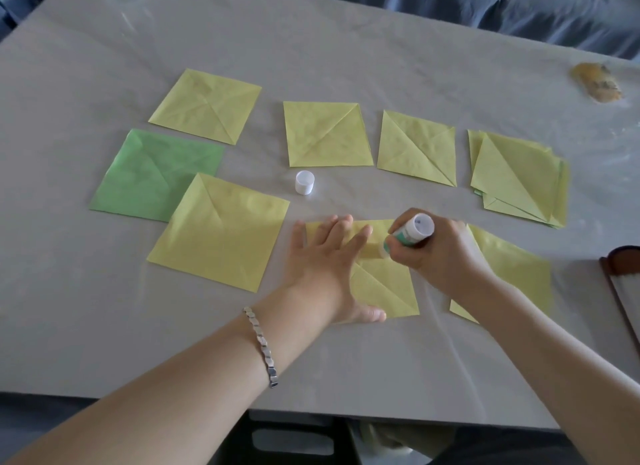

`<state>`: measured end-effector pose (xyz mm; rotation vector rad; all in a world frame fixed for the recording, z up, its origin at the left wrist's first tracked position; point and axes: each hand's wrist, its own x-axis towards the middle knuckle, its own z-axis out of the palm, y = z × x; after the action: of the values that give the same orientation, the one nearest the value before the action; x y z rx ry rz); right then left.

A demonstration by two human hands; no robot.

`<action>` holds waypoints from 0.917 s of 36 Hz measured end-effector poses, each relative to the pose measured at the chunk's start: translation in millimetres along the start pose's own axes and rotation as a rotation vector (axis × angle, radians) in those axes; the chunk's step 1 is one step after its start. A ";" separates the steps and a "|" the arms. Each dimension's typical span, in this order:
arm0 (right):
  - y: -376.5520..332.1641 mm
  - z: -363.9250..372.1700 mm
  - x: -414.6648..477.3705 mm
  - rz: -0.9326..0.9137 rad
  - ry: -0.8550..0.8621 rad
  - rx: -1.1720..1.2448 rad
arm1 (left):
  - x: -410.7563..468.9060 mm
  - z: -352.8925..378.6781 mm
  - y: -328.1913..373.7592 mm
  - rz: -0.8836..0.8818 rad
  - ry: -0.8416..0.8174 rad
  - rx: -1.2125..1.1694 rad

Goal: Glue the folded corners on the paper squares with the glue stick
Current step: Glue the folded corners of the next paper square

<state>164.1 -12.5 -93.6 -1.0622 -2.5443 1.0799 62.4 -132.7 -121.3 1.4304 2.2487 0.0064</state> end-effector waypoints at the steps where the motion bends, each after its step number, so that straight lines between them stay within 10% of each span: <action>1: 2.1 -1.0 -5.9 0.010 -0.012 0.000 | 0.8 -0.6 0.7 0.000 -0.006 0.006; 33: 14.9 -10.8 -39.4 0.040 -0.131 0.046 | 5.3 -3.9 3.8 -0.030 -0.003 0.026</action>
<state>205.4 -26.0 -91.9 -1.0680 -2.5941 1.2507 62.3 -125.5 -119.0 1.4093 2.2754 -0.0348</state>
